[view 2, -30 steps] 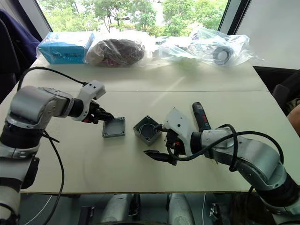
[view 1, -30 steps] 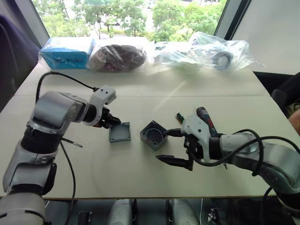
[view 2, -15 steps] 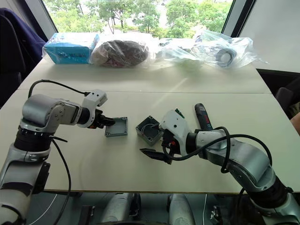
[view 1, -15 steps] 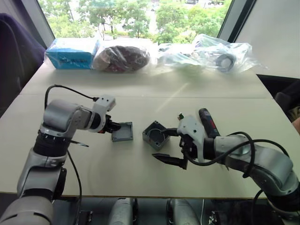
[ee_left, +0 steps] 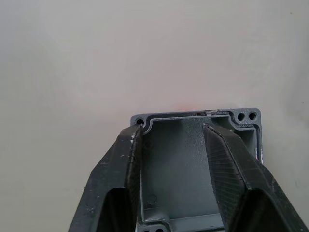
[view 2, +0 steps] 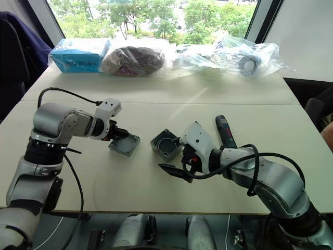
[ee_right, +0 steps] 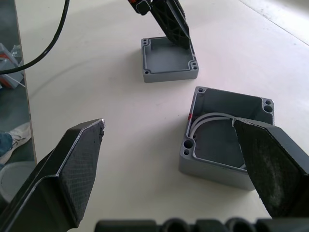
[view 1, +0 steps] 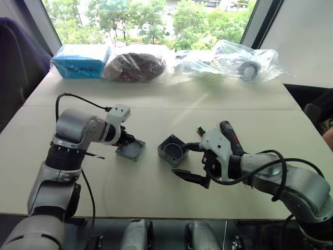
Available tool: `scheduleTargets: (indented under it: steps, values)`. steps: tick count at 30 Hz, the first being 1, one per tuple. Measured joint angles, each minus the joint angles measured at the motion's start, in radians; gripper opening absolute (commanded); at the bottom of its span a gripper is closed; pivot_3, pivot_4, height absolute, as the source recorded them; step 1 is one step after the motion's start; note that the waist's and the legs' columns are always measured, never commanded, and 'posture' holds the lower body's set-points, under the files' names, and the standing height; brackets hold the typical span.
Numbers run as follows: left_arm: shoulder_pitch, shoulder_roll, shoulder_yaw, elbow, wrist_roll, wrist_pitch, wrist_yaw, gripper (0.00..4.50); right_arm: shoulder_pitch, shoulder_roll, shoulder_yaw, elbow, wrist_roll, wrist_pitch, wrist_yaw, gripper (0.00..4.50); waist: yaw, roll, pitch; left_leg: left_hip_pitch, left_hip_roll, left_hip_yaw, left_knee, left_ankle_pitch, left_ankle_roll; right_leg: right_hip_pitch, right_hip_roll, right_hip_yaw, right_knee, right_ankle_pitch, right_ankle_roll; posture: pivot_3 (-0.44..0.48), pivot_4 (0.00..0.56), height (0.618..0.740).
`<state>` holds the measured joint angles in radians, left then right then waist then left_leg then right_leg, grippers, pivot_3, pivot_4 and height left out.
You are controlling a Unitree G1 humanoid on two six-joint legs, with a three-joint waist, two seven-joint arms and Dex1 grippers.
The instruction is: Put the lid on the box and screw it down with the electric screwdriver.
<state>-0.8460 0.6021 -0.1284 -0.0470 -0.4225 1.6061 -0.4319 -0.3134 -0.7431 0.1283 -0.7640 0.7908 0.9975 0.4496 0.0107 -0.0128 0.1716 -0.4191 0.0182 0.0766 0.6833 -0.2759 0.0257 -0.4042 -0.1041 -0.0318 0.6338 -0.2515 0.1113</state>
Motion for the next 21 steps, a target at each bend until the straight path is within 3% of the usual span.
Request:
scheduleTargets:
  steps: [3, 4, 12, 21]
  values:
    - [-0.035, 0.041, -0.001, -0.024, -0.016, 0.000, 0.000, 4.37, 0.005, 0.009, 0.000, 0.000, -0.001, -0.001, 0.001, 4.50, 0.000, 0.000, 0.000, -0.005, 0.000, 0.000, 0.000, 0.000, 0.000, -0.004, 0.000, 0.000, 0.000, 0.000, 0.000, 0.000, 0.150, 0.740]
    - [-0.040, 0.059, -0.001, -0.035, -0.025, 0.000, 0.003, 4.44, 0.005, 0.009, 0.000, 0.001, -0.003, -0.003, 0.006, 4.50, 0.000, 0.000, 0.000, -0.005, 0.000, 0.000, 0.000, 0.000, 0.000, -0.004, 0.000, 0.000, 0.000, 0.000, 0.000, 0.000, 0.150, 0.740]
    - [0.007, 0.136, 0.001, -0.056, -0.078, 0.000, 0.037, 4.44, 0.001, 0.006, 0.000, 0.006, -0.011, -0.007, 0.050, 4.50, -0.001, 0.000, 0.000, -0.005, -0.001, 0.000, 0.000, 0.000, 0.000, -0.005, 0.000, 0.000, -0.001, 0.000, 0.000, 0.000, 0.150, 0.740]
    - [0.074, 0.066, 0.034, -0.055, -0.149, 0.000, 0.120, 4.44, -0.014, -0.009, -0.001, 0.012, -0.010, 0.002, 0.088, 4.50, 0.001, -0.002, 0.001, -0.006, -0.001, 0.000, 0.000, 0.000, 0.000, -0.005, 0.000, 0.000, -0.001, 0.000, 0.000, 0.000, 0.150, 0.740]
